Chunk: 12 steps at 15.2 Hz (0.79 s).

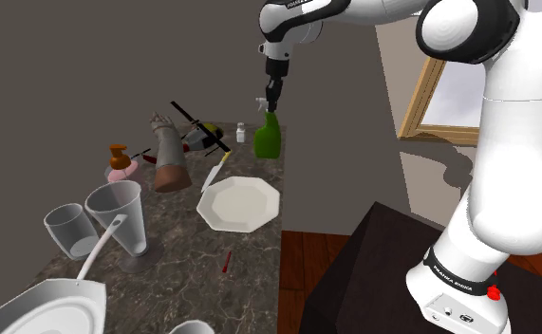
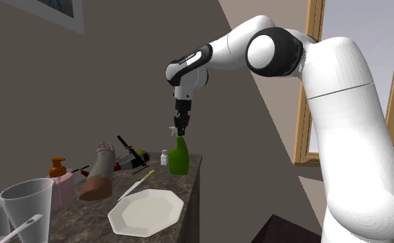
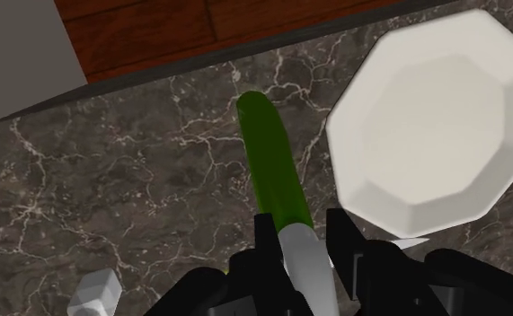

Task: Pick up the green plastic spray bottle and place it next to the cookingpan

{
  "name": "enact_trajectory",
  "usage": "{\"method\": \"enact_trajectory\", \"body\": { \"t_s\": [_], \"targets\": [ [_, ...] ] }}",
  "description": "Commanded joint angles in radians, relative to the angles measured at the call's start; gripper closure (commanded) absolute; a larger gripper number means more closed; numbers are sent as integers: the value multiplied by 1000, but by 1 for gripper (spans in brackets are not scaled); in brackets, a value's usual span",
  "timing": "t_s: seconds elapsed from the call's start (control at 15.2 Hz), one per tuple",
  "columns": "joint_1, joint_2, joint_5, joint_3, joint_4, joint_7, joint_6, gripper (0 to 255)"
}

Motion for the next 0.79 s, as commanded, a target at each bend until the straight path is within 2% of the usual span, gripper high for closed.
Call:
{"method": "enact_trajectory", "body": {
  "t_s": [0.0, 0.73],
  "targets": [
    [-2, -1, -1, -1, 27, 1, -29, 255],
    [-10, 6, -3, -4, 186, 15, -179, 255]
  ]
}}
